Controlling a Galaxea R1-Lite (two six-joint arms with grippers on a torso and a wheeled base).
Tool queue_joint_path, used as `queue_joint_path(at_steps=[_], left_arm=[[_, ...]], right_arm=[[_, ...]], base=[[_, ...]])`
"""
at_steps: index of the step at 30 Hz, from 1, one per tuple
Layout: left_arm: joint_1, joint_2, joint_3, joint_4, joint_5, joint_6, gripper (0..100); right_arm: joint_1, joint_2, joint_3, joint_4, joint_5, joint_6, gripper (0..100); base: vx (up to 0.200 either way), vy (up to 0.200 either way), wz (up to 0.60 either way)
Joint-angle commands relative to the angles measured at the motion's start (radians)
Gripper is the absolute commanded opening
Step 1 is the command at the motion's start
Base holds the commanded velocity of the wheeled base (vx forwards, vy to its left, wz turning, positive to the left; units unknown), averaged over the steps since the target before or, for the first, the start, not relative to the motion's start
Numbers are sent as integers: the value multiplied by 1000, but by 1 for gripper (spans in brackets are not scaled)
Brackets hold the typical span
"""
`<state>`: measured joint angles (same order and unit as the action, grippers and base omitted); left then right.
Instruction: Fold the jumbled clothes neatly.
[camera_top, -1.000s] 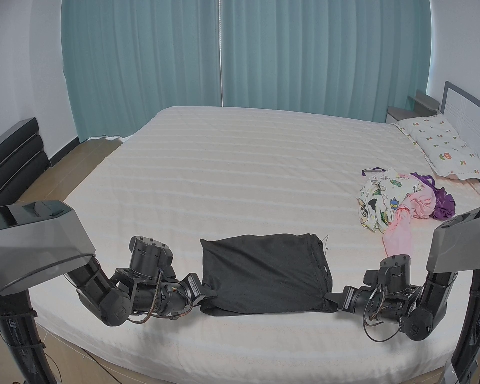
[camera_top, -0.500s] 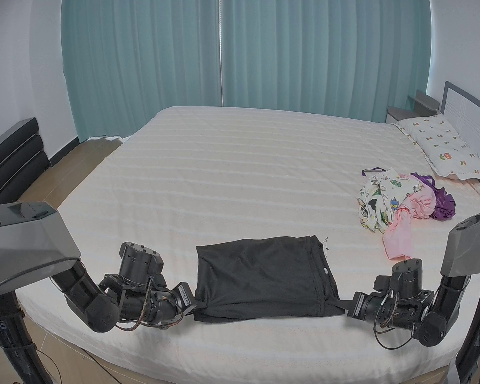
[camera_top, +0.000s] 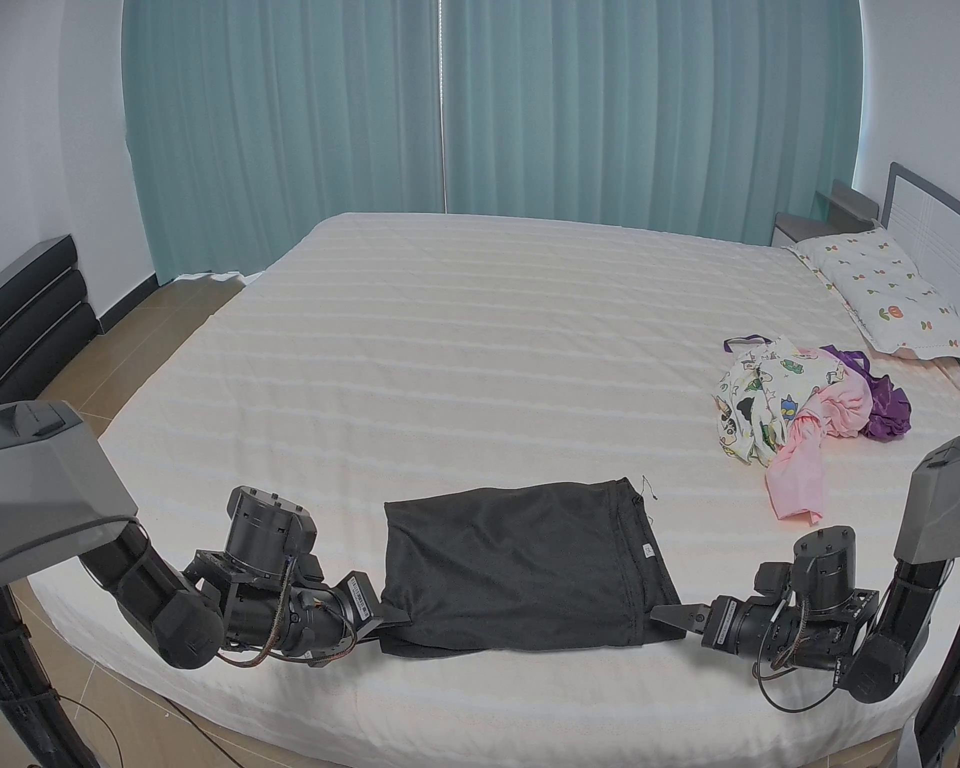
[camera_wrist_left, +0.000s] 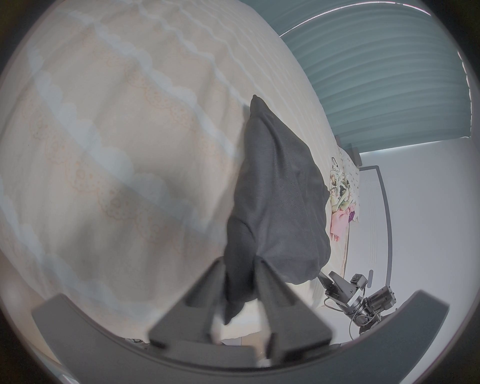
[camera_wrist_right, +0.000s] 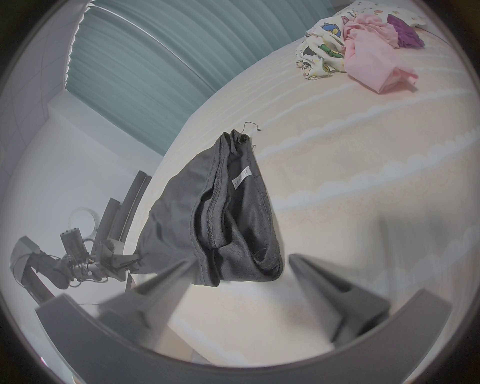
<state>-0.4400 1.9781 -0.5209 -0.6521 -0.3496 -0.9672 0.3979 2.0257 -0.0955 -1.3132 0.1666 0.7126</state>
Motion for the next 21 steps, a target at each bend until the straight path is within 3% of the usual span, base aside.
queue_joint_path(at_steps=[1, 6, 13, 21], left_arm=[[3, -7, -5, -3, 1, -2, 100], [40, -41, -54, 2, 4, -2, 100], [30, -1, -199, 78, 47, 2, 100], [6, 97, -265, 85, 64, 10, 100]], right_arm=[[-5, -35, 7, -1, -1, 28, 100], [-8, -58, 28, -1, -1, 100, 100], [-8, -47, 45, -1, -1, 148, 100], [-10, -15, 45, -6, -2, 145, 100]], base=[[0, 0, 0], [0, 0, 0], [0, 0, 0], [0, 0, 0]])
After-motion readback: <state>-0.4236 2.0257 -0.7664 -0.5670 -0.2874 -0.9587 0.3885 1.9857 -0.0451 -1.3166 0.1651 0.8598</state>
